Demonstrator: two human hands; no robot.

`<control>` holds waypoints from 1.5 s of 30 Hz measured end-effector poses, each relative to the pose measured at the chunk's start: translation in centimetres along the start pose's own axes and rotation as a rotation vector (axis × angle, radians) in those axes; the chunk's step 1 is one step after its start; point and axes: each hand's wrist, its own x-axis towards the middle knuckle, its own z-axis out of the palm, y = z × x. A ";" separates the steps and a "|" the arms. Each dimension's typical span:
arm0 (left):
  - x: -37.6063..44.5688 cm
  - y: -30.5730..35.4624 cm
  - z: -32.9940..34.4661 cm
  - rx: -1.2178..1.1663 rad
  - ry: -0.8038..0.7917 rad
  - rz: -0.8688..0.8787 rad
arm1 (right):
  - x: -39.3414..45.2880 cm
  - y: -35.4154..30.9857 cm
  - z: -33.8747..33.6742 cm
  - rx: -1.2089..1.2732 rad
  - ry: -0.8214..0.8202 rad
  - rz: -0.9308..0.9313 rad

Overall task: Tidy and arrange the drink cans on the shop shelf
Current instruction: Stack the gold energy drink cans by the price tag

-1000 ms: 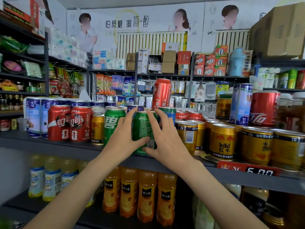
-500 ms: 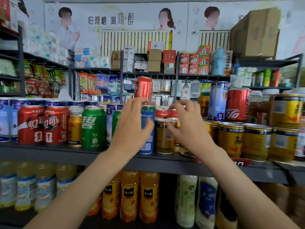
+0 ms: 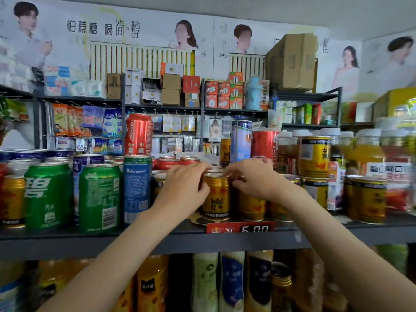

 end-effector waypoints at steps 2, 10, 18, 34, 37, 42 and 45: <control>0.2 0.6 0.7 0.004 -0.066 0.029 | -0.1 0.5 -0.5 0.074 -0.016 -0.041; 1.3 0.8 1.9 0.212 -0.055 0.051 | -1.0 5.0 -3.5 0.082 -0.311 0.058; 1.5 0.1 1.8 0.307 -0.099 -0.004 | 0.9 5.0 -0.2 -0.020 -0.219 0.103; 5.1 4.3 -1.7 -1.248 -0.116 -0.431 | -0.8 4.1 -2.7 1.271 0.260 -0.037; 6.2 3.6 -1.5 -1.027 -0.162 -0.399 | -1.2 4.3 -2.4 0.732 0.269 -0.084; 7.2 3.7 0.4 -0.372 -0.350 -0.193 | -1.5 5.7 -1.8 0.306 0.143 -0.026; 7.3 3.6 1.9 -0.150 -0.470 -0.099 | -1.9 7.1 -2.1 0.176 0.196 0.006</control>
